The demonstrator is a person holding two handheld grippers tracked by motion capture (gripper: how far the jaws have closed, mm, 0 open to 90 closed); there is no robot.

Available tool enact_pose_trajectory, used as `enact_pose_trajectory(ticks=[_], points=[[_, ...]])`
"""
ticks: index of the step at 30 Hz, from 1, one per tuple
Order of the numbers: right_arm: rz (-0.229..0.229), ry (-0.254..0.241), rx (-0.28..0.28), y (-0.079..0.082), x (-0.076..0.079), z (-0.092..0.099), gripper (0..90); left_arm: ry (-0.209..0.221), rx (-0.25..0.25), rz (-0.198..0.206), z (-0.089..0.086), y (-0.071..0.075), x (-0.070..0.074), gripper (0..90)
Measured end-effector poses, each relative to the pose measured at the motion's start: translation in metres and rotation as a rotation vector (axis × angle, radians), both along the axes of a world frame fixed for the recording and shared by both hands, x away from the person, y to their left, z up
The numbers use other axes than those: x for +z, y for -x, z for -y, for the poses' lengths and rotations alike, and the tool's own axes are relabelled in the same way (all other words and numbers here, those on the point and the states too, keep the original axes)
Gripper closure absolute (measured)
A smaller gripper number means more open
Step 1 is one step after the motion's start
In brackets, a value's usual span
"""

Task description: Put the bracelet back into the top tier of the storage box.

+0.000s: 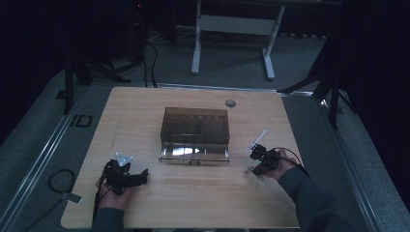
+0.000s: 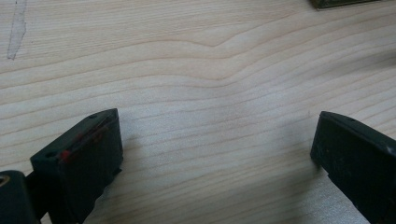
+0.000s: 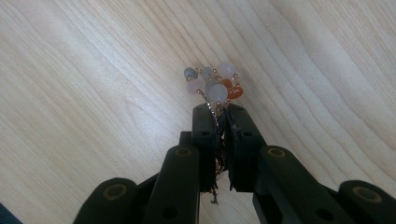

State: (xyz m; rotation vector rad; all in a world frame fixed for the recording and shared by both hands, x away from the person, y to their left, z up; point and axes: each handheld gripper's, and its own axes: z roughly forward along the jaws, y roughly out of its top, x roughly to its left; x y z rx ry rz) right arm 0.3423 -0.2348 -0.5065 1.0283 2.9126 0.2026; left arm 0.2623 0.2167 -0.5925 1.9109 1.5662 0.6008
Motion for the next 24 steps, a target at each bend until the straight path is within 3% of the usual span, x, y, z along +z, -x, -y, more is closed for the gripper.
enact_pose_trajectory(ticks=[24], points=[[0.031,-0.023,0.040,0.003,0.030,-0.010,83.1,0.001,0.000,0.000,0.000,0.000,0.000,2.3]])
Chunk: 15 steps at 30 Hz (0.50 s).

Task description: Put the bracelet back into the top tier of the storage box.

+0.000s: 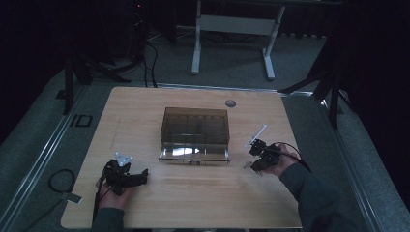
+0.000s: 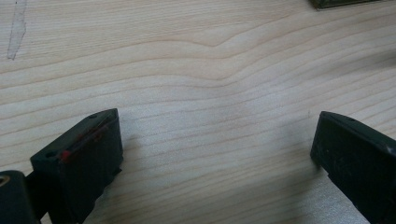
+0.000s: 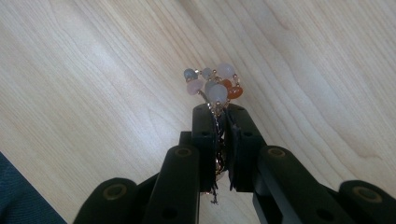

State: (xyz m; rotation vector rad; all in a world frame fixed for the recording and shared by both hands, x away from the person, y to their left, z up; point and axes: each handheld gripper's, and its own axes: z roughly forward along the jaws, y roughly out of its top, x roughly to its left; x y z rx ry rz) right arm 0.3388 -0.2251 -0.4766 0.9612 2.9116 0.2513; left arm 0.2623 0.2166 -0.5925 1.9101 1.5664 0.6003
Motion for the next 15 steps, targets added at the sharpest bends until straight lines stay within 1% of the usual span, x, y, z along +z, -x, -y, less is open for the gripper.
enact_pose_trajectory(ticks=[15], points=[[0.022,-0.025,0.015,-0.001,0.020,-0.005,83.1,-0.002,-0.001,0.001,0.000,0.000,0.000,2.3]])
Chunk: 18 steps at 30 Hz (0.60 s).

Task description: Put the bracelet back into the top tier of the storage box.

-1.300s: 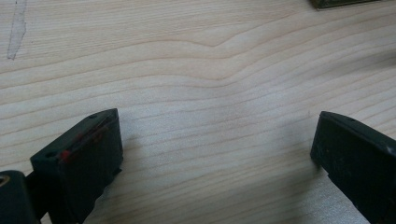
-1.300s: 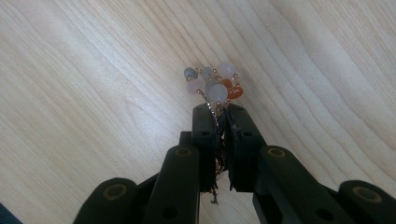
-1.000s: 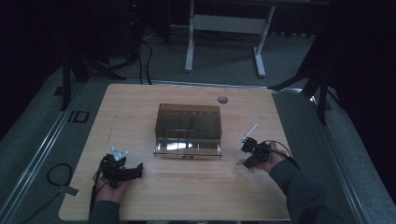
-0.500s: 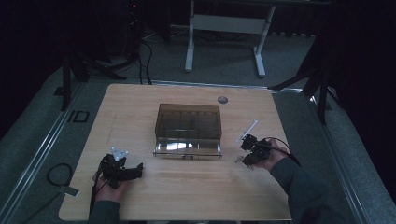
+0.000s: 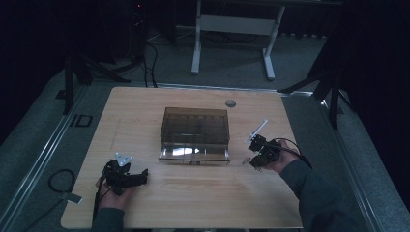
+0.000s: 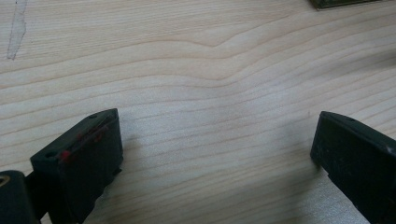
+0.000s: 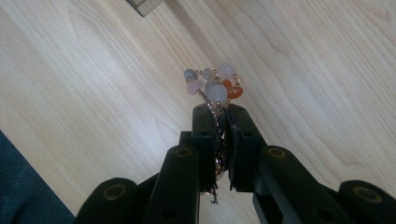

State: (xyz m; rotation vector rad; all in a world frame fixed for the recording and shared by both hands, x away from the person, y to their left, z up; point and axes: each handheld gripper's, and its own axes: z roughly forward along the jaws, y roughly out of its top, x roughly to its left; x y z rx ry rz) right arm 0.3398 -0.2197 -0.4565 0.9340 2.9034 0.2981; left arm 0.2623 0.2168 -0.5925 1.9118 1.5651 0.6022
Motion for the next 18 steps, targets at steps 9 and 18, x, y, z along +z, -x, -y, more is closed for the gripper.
enact_pose_trajectory(ticks=[9,18], points=[[0.013,-0.008,0.017,0.000,0.011,-0.004,83.1,0.002,0.002,0.002,0.000,0.000,0.000,2.3],[0.024,-0.015,0.045,0.003,0.020,-0.010,83.1,0.003,0.003,0.002,0.000,0.000,0.000,2.3]])
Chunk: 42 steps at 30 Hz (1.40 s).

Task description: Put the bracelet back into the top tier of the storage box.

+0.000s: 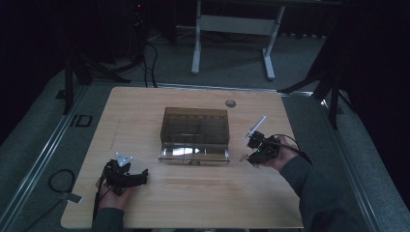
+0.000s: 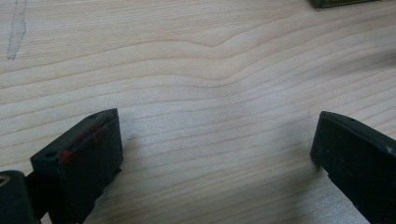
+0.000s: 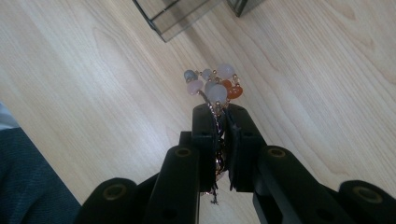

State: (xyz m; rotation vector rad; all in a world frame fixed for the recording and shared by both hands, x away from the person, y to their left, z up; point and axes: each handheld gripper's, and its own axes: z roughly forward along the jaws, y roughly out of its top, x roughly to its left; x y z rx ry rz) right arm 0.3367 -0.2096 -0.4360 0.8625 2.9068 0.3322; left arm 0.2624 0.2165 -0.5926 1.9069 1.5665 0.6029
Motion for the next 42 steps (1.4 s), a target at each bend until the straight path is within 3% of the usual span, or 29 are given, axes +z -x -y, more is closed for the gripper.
enact_pose_trajectory(ticks=[42], points=[[0.030,-0.011,0.086,0.000,0.031,-0.029,83.1,0.000,0.000,-0.002,0.000,0.000,0.000,2.3]])
